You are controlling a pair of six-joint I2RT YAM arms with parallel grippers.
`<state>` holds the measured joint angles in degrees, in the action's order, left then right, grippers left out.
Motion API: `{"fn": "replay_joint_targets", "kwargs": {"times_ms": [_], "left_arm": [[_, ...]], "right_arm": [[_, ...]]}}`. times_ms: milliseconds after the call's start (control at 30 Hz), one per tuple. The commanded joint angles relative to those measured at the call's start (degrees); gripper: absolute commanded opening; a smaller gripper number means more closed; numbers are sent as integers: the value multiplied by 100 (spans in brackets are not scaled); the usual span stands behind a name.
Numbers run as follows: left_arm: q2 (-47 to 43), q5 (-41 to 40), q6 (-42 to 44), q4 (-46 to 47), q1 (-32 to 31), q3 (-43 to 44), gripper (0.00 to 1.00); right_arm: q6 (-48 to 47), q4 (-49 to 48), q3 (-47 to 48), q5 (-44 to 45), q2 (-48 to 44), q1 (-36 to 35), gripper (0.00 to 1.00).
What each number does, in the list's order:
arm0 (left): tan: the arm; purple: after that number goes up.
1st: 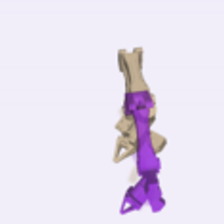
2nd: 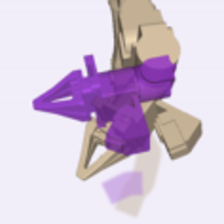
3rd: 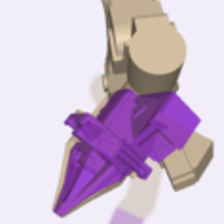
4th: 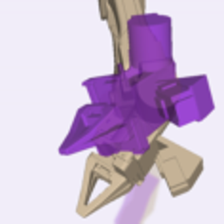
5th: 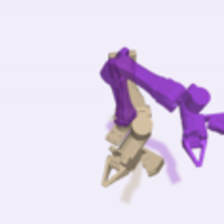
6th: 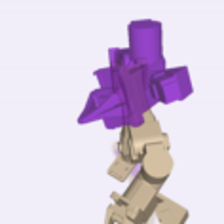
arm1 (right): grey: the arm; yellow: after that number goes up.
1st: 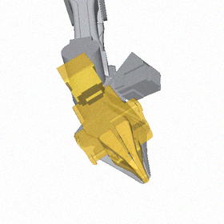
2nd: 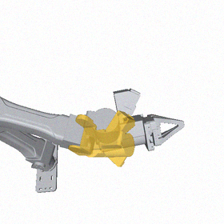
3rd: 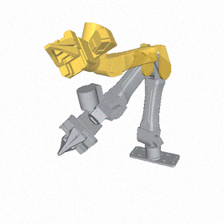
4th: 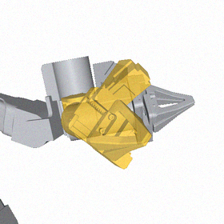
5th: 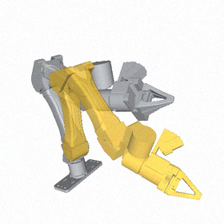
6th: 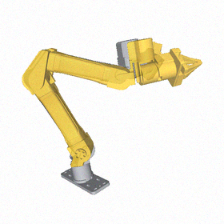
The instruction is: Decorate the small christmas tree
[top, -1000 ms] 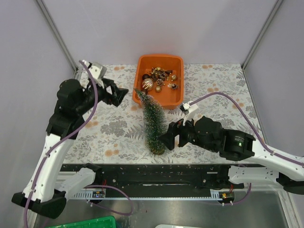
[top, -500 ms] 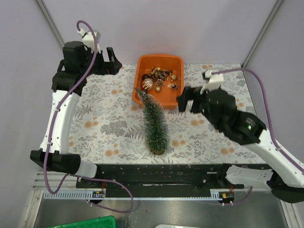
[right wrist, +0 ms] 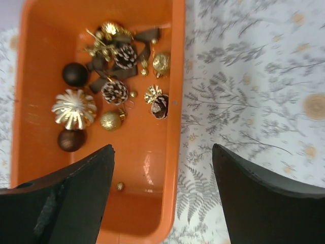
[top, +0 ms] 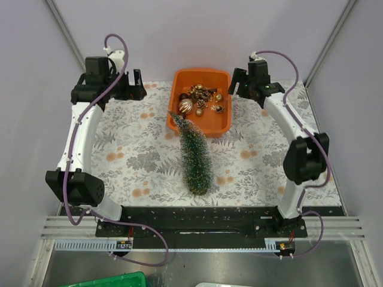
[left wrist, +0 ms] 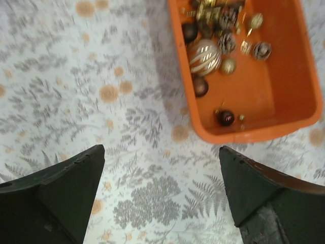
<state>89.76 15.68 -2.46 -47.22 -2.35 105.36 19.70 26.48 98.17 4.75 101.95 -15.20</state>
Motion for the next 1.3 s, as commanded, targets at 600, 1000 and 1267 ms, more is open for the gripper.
{"fn": "replay_joint_targets", "kwargs": {"times_ms": [600,1000,1267], "left_arm": [[-723,233,668,1251,6,-2362,99],[-1100,251,834,1189,-213,-2661,99],[-1223,339,1063,1013,-459,-2714,99]], "right_arm": [[289,-1004,-465,-1143,1328,316,34],[148,-504,-1595,33,90,342,0],[60,-328,-3680,526,-1624,465,0]]}}
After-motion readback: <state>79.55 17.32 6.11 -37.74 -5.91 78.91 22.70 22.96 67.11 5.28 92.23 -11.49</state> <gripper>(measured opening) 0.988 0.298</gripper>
